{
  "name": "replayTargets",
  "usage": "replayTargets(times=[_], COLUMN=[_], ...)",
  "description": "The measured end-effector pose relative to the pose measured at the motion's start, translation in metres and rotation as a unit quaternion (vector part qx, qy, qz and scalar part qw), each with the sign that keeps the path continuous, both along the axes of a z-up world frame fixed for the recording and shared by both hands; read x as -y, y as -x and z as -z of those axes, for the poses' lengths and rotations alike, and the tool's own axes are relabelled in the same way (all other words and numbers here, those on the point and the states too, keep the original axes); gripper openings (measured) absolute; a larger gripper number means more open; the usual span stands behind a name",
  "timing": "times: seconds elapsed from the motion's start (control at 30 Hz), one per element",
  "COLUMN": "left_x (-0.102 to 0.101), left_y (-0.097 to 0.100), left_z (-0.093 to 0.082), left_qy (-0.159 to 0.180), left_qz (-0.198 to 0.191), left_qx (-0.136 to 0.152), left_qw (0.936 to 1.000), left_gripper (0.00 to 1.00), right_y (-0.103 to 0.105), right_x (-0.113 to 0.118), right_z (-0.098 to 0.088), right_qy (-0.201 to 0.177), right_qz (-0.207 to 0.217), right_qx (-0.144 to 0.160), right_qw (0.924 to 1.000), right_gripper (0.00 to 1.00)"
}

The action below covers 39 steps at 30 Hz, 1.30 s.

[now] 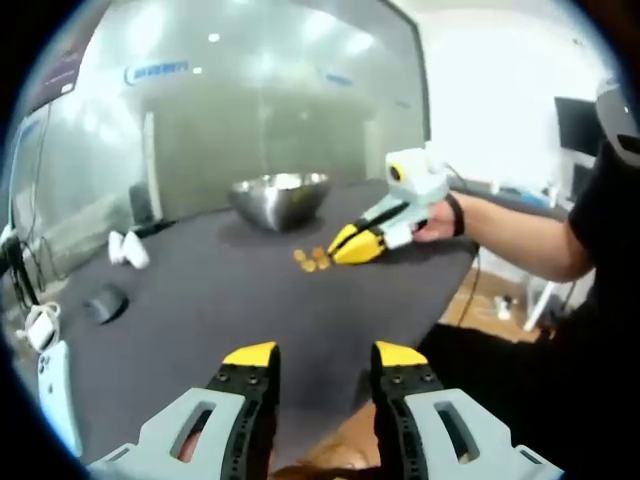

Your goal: Pick up the QQ candy scattered on the table and place it into the stainless steel bowl on the table

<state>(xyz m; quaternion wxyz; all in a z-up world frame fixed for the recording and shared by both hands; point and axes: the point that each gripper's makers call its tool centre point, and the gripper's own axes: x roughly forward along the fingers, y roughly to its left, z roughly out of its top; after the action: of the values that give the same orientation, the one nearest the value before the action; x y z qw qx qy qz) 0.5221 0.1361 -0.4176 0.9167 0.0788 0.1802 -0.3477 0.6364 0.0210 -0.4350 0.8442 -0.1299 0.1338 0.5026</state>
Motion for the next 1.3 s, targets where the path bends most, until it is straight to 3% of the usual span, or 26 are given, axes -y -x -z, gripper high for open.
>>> replayTargets(times=[0.2,0.3,0.37,0.43,0.47,0.53,0.6,0.63,0.7,0.77,0.83,0.93,1.0,1.03,1.07,1.1,1.13,1.2,1.23,1.3], left_x=[0.002,0.002,0.002,0.003,0.003,0.004,0.006,0.007,0.009,0.012,0.013,0.01,0.006,0.006,0.006,0.006,0.006,0.005,0.004,0.004], left_y=[0.0,-0.001,-0.002,-0.002,-0.002,-0.002,-0.003,-0.003,-0.003,-0.003,-0.002,-0.002,-0.003,-0.003,-0.003,-0.002,-0.002,-0.002,-0.002,-0.002], left_z=[0.001,0.002,0.001,-0.001,-0.001,-0.001,-0.001,-0.002,-0.002,-0.002,-0.003,-0.003,-0.003,-0.003,-0.002,-0.003,-0.003,-0.003,-0.003,-0.006], left_qy=[-0.003,-0.005,-0.004,-0.002,-0.003,-0.004,-0.003,-0.002,-0.001,0.0,-0.002,-0.001,-0.003,-0.002,0.001,0.003,0.004,0.001,-0.002,-0.008], left_qz=[0.003,0.003,0.003,0.006,0.007,0.008,0.011,0.012,0.015,0.017,0.02,0.014,0.005,0.005,0.005,0.005,0.005,0.004,0.003,-0.001], left_qx=[-0.002,-0.003,-0.002,0.0,0.001,0.003,0.005,0.006,0.007,0.008,0.009,0.009,0.011,0.01,0.008,0.008,0.007,0.008,0.008,0.014], left_qw=[1.0,1.0,1.0,1.0,1.0,0.9999,0.9999,0.9999,0.9999,0.9998,0.9998,0.9999,0.9999,0.9999,1.0,1.0,1.0,1.0,1.0,0.9999], left_gripper=[0.38,0.38,0.38,0.38,0.38,0.38,0.38,0.38,0.38,0.38,0.38,0.38,0.38,0.38,0.38,0.38,0.38,0.38,0.38,0.38], right_y=[0.007,-0.005,-0.016,-0.028,-0.032,-0.044,-0.064,-0.07,-0.08,-0.089,-0.098,-0.106,-0.11,-0.112,-0.111,-0.11,-0.11,-0.104,-0.111,-0.108], right_x=[0.003,0.009,0.022,0.038,0.045,0.064,0.078,0.082,0.089,0.092,0.091,0.083,0.078,0.076,0.069,0.065,0.066,0.064,0.069,0.068], right_z=[-0.013,-0.034,-0.063,-0.098,-0.107,-0.116,-0.118,-0.121,-0.146,-0.149,-0.155,-0.151,-0.148,-0.146,-0.14,-0.137,-0.138,-0.136,-0.134,-0.133], right_qy=[-0.022,-0.047,-0.072,-0.099,-0.112,-0.135,-0.12,-0.109,-0.131,-0.168,-0.185,-0.181,-0.171,-0.174,-0.174,-0.175,-0.18,-0.173,-0.167,-0.157], right_qz=[0.016,0.054,0.097,0.13,0.146,0.191,0.223,0.23,0.243,0.26,0.273,0.277,0.275,0.275,0.261,0.253,0.258,0.256,0.257,0.245], right_qx=[0.006,0.044,0.099,0.169,0.184,0.167,0.164,0.176,0.245,0.212,0.2,0.178,0.181,0.172,0.15,0.139,0.144,0.148,0.147,0.151], right_qw=[0.9996,0.9965,0.9877,0.9718,0.9656,0.9578,0.9533,0.9508,0.9294,0.9269,0.9225,0.9267,0.9286,0.9298,0.9375,0.9413,0.9384,0.9397,0.9405,0.9448], right_gripper=[0.09,0.09,0.09,0.09,0.09,0.09,0.09,0.09,0.09,0.09,0.09,0.09,0.12,0.22,0.42,0.52,0.53,0.4,0.35,0.36])
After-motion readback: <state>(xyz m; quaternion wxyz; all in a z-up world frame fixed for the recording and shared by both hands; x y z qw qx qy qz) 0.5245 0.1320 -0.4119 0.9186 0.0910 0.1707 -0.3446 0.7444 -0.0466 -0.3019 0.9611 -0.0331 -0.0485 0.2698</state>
